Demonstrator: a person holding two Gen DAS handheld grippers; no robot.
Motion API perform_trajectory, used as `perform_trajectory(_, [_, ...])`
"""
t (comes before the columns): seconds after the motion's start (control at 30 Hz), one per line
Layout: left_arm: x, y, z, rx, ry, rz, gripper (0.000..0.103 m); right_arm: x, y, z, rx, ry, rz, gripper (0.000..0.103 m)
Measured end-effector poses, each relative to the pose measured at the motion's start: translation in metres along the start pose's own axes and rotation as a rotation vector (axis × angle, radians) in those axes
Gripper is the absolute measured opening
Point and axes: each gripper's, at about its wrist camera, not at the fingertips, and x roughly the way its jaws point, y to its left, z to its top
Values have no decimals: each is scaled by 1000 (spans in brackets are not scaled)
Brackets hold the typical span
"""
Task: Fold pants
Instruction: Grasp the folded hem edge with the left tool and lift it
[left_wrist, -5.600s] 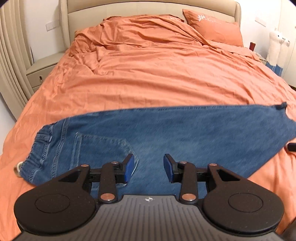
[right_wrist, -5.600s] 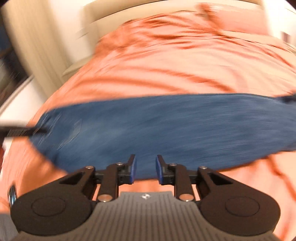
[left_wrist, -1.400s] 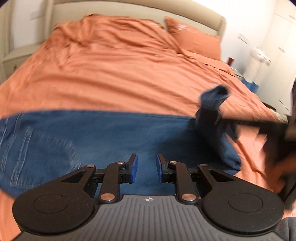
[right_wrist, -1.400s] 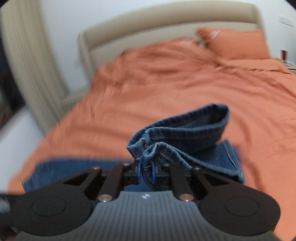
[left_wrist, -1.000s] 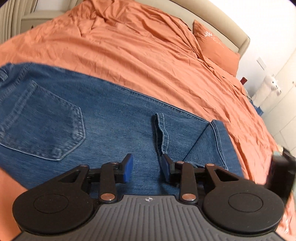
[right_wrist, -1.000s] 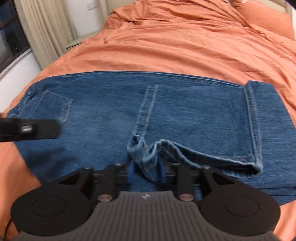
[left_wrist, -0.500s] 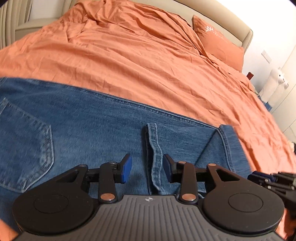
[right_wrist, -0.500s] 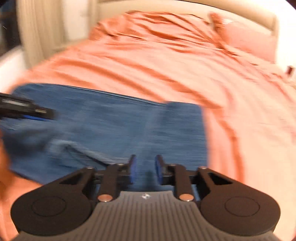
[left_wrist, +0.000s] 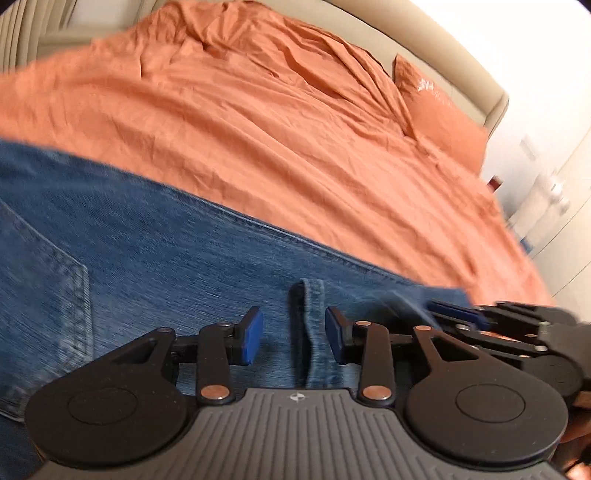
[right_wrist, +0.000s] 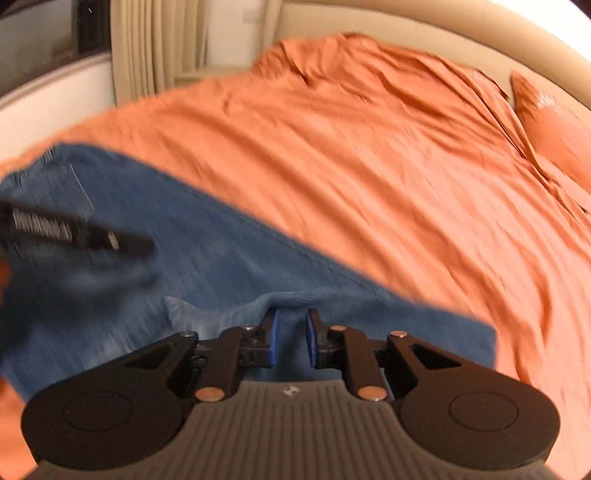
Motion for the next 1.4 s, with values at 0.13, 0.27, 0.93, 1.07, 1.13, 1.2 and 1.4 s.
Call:
perform_trajectory(0.13, [0, 11, 3, -61, -3, -51, 41, -3, 2, 6, 63, -47, 7, 12])
perform_trajectory(0.27, [7, 14, 0, -75, 48, -93, 52, -12, 2, -7, 131, -28, -74, 13])
perform_trajectory(0.93, [29, -31, -40, 168, 95, 1, 37, -72, -42, -129, 516, -132, -237, 25])
perform_trajectory(1.07, [29, -25, -40, 124, 86, -37, 11, -64, -48, -129, 550, -149, -251, 26])
perform_trajectory(1.13, [25, -33, -43, 183, 52, -11, 6, -61, -51, -130, 553, -150, -260, 25])
perform_trajectory(1.2, [14, -46, -45, 258, -7, -7, 4, -62, -53, -130, 559, -152, -270, 25])
perform_trajectory(1.4, [-12, -49, -33, 250, -68, 24, 4, -73, -61, -130, 574, -181, -322, 26])
